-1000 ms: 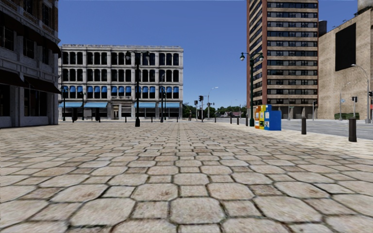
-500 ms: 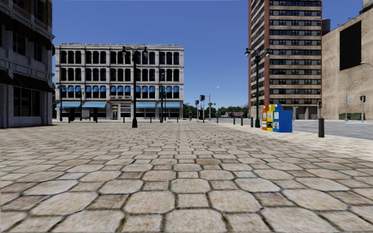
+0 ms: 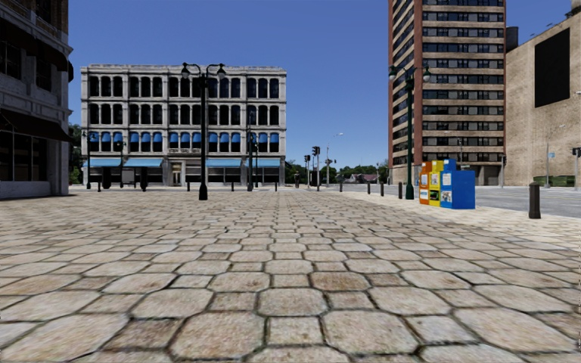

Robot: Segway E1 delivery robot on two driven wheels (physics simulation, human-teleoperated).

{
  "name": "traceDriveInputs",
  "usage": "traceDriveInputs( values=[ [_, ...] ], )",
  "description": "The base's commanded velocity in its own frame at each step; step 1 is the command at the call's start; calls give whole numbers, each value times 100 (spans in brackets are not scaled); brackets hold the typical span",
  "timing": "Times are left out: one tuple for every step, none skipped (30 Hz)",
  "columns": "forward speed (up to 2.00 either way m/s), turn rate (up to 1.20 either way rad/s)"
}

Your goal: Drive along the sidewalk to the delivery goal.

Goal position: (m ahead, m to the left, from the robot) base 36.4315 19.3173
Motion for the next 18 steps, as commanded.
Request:
traceDriveInputs(
  values=[
    [200, 0],
    [200, 0],
    [200, 0],
    [200, 0],
    [200, 0],
    [200, 0],
    [200, 0],
    [200, 0],
    [200, 0],
    [200, 0],
    [200, 0],
    [200, 0],
    [200, 0],
    [200, 0],
    [200, 0],
    [200, 0],
    [200, 0],
    [200, 0]
  ],
)
